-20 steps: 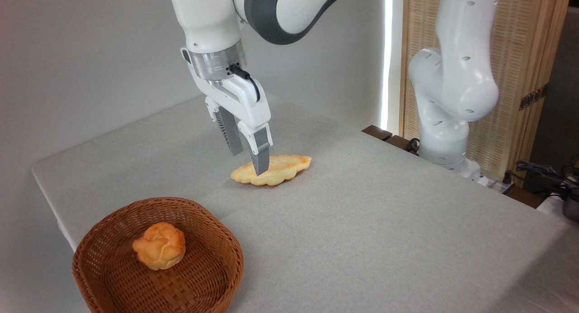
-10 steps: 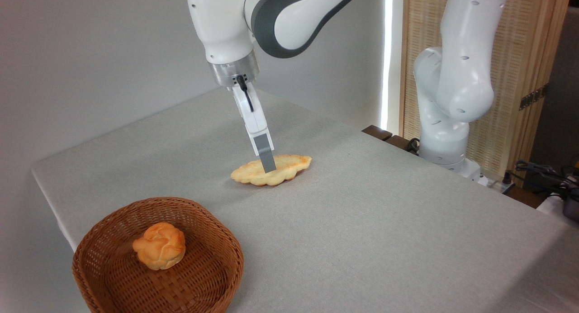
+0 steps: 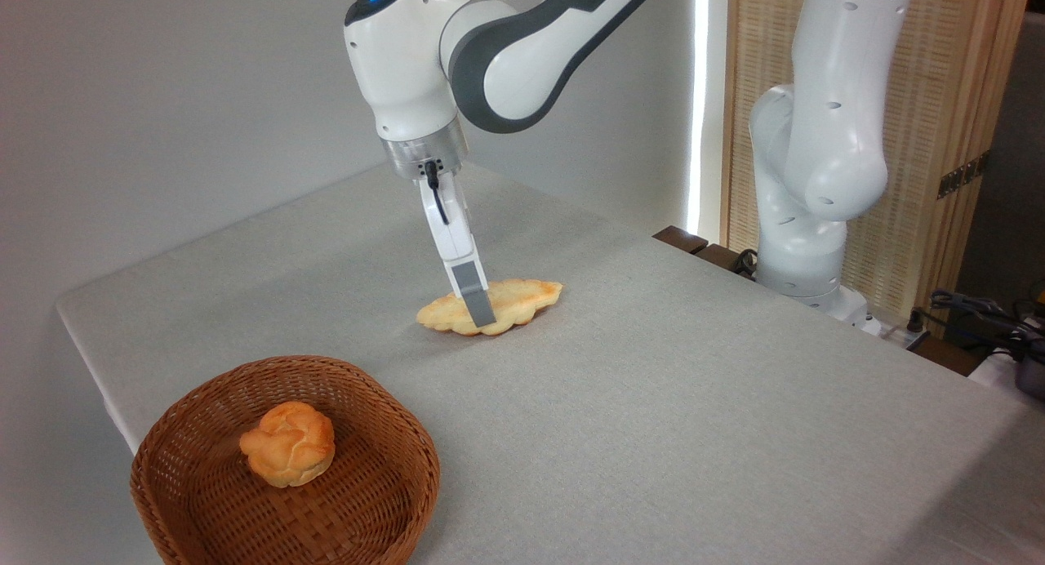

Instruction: Put bread into the basket

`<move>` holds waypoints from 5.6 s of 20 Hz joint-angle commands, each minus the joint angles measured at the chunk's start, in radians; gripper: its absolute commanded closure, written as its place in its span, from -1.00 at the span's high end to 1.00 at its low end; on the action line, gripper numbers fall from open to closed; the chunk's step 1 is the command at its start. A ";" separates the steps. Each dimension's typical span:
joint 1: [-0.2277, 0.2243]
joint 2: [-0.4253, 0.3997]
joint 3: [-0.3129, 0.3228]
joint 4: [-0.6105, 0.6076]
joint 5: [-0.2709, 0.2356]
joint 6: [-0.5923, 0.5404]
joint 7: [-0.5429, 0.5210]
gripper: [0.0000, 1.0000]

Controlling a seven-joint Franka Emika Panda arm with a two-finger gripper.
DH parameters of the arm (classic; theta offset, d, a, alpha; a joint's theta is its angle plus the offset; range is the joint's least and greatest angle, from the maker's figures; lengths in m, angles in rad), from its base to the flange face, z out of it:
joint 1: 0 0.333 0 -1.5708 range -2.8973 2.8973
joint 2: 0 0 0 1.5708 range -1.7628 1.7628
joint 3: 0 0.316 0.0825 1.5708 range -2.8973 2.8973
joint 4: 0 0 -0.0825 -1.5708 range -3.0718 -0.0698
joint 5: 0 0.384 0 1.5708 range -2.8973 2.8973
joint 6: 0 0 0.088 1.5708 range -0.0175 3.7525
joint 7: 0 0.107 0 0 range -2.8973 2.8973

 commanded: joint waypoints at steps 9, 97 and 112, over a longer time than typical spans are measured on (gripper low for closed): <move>-0.012 0.040 0.010 -0.004 0.026 0.039 0.006 1.00; -0.012 0.253 0.317 0.340 -0.166 0.547 -0.179 1.00; -0.015 0.238 0.314 0.340 -0.162 0.538 -0.243 1.00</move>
